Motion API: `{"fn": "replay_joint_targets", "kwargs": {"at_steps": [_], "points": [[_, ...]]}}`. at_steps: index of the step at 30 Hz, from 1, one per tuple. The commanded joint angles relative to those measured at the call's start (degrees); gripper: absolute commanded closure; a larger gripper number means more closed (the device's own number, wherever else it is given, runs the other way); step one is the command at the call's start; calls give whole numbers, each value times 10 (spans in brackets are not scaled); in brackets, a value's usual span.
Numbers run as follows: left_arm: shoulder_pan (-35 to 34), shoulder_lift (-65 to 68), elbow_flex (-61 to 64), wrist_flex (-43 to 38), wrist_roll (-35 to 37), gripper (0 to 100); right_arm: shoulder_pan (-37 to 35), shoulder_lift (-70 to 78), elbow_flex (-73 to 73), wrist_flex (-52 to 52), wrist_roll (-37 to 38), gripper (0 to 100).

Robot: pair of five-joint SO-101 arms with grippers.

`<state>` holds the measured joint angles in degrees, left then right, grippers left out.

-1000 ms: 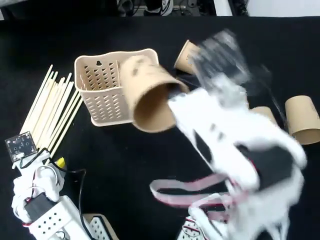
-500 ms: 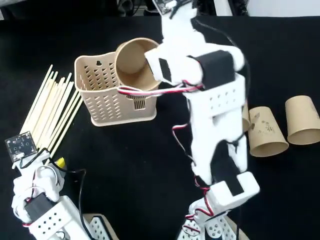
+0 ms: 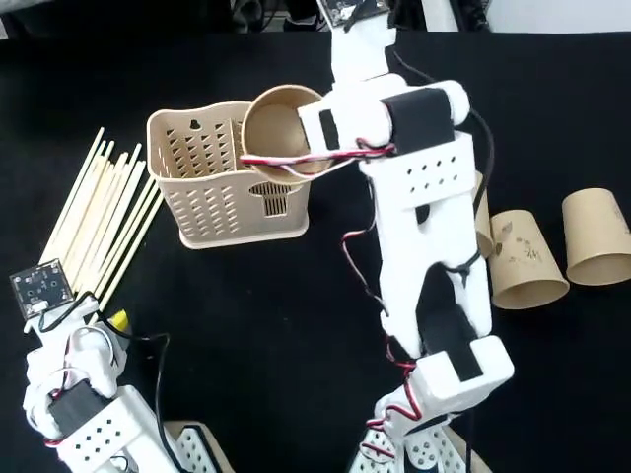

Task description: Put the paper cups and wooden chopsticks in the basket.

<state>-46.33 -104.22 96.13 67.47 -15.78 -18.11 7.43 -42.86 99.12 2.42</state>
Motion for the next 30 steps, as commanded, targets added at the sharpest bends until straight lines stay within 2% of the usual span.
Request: {"fn": "replay_joint_targets", "kwargs": {"at_steps": [1, 3, 5, 8, 13, 17, 20, 24, 30], "points": [[0, -4, 7, -8, -4, 682, 10, -2, 0, 5, -2, 909], [0, -4, 7, -8, -4, 682, -4, -4, 0, 4, 1, 779], [0, -4, 7, -8, -4, 682, -24, -5, 0, -2, 35, 668], [0, -4, 7, -7, -4, 682, -69, -5, -12, 0, 69, 545], [0, -4, 7, -7, -4, 682, -99, -5, -76, 6, 69, 515], [0, -4, 7, -7, -4, 682, -64, -12, -98, 21, 87, 515], [0, -4, 7, -7, -4, 682, -4, -51, -36, 21, 161, 515], [0, -4, 7, -7, -4, 682, 71, -164, 133, 21, 305, 515], [0, -4, 7, -6, -4, 682, 219, -373, 462, -9, 602, 515]]}}
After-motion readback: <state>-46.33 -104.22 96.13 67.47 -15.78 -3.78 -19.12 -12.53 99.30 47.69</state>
